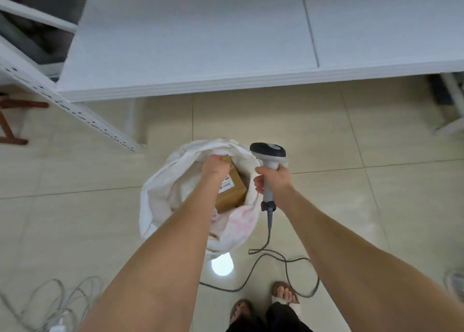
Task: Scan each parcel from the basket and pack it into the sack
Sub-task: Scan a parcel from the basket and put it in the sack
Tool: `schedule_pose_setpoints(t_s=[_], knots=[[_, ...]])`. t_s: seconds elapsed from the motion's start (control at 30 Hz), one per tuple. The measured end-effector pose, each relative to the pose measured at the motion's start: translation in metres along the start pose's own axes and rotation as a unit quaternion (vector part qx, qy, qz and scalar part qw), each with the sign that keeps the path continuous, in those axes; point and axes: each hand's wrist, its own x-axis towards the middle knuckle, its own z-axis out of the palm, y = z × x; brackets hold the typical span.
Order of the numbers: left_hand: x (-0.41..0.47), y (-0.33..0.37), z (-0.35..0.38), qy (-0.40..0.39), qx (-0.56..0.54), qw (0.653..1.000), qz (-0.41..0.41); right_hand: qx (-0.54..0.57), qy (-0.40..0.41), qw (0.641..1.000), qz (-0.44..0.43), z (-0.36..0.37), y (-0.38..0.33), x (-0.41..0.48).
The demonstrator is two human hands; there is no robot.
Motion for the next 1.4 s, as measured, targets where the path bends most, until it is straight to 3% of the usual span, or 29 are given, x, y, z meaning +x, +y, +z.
schedule_pose_setpoints(t_s=[0.27,0.53,0.97,1.4], knots=[[-0.149,0.157,-0.042,-0.061,0.04,0.992,0.104,0.091,0.08,0.991,-0.052,-0.093,-0.106,-0.16],[-0.309,0.259,-0.018,-0.134,0.067,0.963,0.223,0.209,0.177,0.957,-0.096,-0.203,-0.149,-0.305],[-0.567,0.331,0.118,-0.217,0.172,0.88,0.385,0.395,0.292,0.864,-0.112,-0.418,-0.09,-0.47],[-0.737,0.353,0.316,-0.26,0.214,0.852,0.401,0.489,0.332,0.801,-0.1,-0.656,-0.007,-0.537]])
